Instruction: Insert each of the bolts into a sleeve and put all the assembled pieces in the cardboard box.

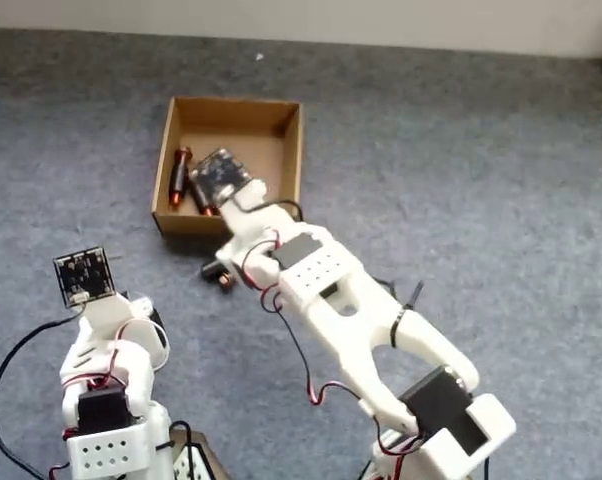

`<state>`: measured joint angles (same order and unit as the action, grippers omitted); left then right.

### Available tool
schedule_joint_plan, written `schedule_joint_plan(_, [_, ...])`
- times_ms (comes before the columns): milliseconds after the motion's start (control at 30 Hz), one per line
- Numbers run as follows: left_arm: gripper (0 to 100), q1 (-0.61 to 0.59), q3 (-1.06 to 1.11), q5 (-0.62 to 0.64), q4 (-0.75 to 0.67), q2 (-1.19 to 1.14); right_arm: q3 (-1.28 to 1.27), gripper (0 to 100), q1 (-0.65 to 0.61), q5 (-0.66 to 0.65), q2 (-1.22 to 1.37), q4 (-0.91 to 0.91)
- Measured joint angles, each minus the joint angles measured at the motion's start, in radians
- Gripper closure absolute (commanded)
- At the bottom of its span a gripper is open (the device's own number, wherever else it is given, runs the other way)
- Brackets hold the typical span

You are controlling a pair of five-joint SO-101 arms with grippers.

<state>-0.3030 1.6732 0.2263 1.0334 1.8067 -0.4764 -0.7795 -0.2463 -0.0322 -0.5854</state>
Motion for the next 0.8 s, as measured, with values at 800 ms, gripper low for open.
schedule_joint_plan(800, [100,0.000,0.000,0.000,-0.002,0.000,0.345,85.2,-0.107,-0.189,0.381,-0.149])
